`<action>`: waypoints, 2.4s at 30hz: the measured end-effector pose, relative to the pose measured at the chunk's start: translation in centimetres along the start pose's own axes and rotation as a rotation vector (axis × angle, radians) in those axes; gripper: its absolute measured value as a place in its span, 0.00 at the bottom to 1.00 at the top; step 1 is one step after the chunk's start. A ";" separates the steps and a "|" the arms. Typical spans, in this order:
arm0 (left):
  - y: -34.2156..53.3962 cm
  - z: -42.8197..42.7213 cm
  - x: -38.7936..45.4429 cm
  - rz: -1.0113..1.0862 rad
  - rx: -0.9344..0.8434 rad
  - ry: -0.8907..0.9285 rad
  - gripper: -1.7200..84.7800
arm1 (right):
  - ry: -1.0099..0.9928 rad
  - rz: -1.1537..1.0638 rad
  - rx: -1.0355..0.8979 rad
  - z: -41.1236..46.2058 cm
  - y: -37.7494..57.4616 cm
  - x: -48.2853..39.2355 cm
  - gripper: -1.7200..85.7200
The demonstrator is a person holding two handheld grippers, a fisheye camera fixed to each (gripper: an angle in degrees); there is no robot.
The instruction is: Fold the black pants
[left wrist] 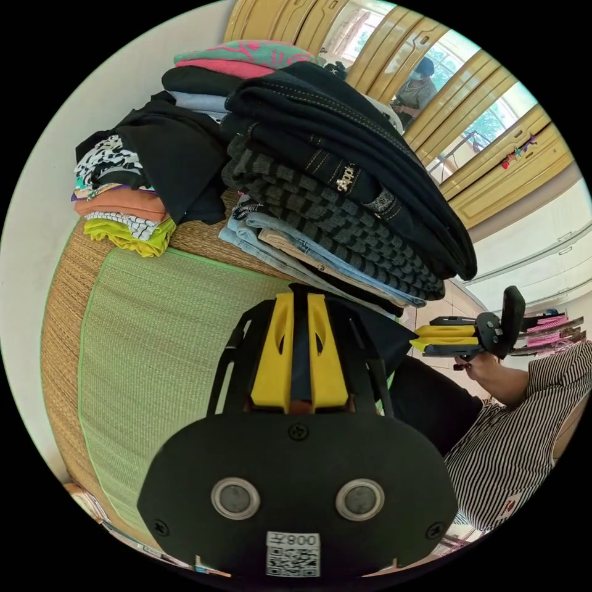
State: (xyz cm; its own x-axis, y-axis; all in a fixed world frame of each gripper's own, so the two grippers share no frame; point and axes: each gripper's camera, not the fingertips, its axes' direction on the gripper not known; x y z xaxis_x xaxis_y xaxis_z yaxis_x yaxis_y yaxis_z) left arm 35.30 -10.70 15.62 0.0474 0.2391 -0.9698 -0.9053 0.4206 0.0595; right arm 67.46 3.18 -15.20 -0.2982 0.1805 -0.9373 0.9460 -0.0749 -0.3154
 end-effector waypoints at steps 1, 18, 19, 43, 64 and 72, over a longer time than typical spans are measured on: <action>1.2 -1.2 -0.1 -0.002 0.017 -0.003 0.03 | -0.005 -0.016 0.004 -0.4 -0.2 -0.6 0.06; 30.8 -19.6 -5.6 -0.119 0.318 0.028 0.04 | -0.369 -0.633 -0.040 -2.8 -7.0 -28.7 0.06; 33.7 -20.4 -6.4 -0.152 0.333 0.030 0.04 | -0.382 -0.646 -0.055 -2.3 -7.2 -29.7 0.06; 72.3 -17.6 -19.4 -0.769 0.409 0.190 0.06 | -0.513 -0.840 -0.678 20.8 -14.3 -57.2 0.05; 79.0 -11.8 -11.2 -0.908 0.222 -0.026 0.06 | -0.365 -0.804 -0.536 26.9 -27.6 -66.0 0.02; 80.1 -10.5 -9.9 -0.943 0.292 -0.017 0.05 | -0.290 -0.761 -0.565 30.1 -29.4 -67.8 0.02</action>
State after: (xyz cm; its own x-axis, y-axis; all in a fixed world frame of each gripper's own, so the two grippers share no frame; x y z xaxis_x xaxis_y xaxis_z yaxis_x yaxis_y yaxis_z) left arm -42.16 11.46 27.50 0.7039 -0.2939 -0.6467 -0.3539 0.6442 -0.6780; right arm 56.07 -36.36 53.15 -0.7996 -0.2666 -0.5381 0.3886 0.4535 -0.8021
